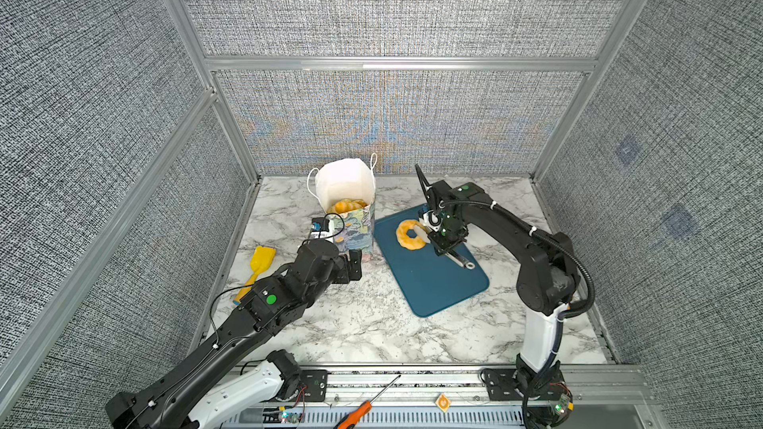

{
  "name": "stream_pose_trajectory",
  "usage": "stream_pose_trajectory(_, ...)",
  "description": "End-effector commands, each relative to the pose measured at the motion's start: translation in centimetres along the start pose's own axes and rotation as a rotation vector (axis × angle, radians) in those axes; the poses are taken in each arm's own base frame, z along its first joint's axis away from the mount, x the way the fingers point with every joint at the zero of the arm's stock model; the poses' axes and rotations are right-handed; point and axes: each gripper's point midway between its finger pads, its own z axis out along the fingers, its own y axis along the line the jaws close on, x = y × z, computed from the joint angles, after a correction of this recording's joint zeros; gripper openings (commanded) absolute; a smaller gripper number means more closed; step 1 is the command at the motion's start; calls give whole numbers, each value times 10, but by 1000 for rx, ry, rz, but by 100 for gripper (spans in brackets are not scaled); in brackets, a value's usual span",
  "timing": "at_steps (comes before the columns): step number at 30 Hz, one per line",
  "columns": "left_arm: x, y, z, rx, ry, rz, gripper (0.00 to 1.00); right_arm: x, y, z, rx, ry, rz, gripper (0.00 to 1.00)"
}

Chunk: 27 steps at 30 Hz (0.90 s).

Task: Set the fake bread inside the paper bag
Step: 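Lift the ring donut in the tongs toward the paper bag with the right gripper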

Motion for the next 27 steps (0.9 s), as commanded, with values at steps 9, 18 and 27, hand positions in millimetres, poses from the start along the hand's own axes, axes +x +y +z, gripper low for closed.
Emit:
stream_pose_trajectory(9, -16, 3, -13, -27, -35, 23, 99, -7, 8, -35, -49, -100, 24, 29)
stream_pose_trajectory(18, -25, -2, -18, -12, -47, 46, 99, -10, 14, -62, -76, -166, 36, 29)
stream_pose_trajectory(27, -41, -12, -26, 17, -67, 76, 99, -13, 19, -100, -93, -257, 56, 29)
